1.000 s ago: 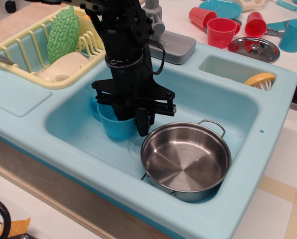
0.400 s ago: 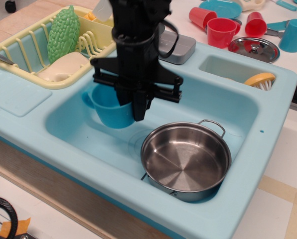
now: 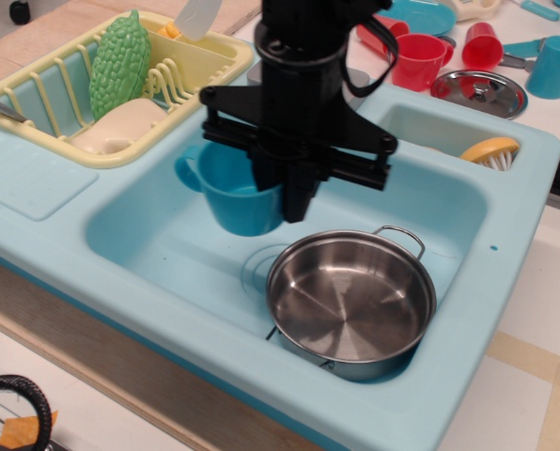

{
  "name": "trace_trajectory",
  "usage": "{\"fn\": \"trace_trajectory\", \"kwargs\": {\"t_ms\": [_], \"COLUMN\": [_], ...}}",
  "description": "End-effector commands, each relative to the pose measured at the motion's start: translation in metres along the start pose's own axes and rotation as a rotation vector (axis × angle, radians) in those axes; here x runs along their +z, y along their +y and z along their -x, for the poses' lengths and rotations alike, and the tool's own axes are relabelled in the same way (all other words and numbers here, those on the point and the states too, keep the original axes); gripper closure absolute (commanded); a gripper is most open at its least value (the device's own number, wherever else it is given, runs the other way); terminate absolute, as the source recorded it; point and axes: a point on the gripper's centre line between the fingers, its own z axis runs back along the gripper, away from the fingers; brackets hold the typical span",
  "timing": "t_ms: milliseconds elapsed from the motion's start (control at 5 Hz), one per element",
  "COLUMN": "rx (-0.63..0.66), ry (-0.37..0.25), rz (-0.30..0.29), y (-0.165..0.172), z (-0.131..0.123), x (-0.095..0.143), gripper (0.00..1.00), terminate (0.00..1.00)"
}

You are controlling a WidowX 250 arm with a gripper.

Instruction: Put cup into pot or pan

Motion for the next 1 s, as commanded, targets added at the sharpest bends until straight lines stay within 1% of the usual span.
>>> {"fn": "trace_trajectory", "kwargs": {"t_ms": [0, 200, 400, 600, 800], "rx": [-0.004, -0.015, -0.014, -0.014, -0.014], "ry": [-0.045, -0.029, -0.023, -0.023, -0.023], "rz": [0.084, 0.119, 0.155, 0.155, 0.155], "y": [-0.036, -0.048, -0.053, -0.053, -0.053], "z": [0.008, 0.009, 0.014, 0.014, 0.014], "x": [-0.005, -0.014, -0.021, -0.021, -0.021], "gripper": [1.0, 1.0, 0.0, 0.0, 0.0], "terminate": [0.0, 0.0, 0.0, 0.0, 1.0]}}
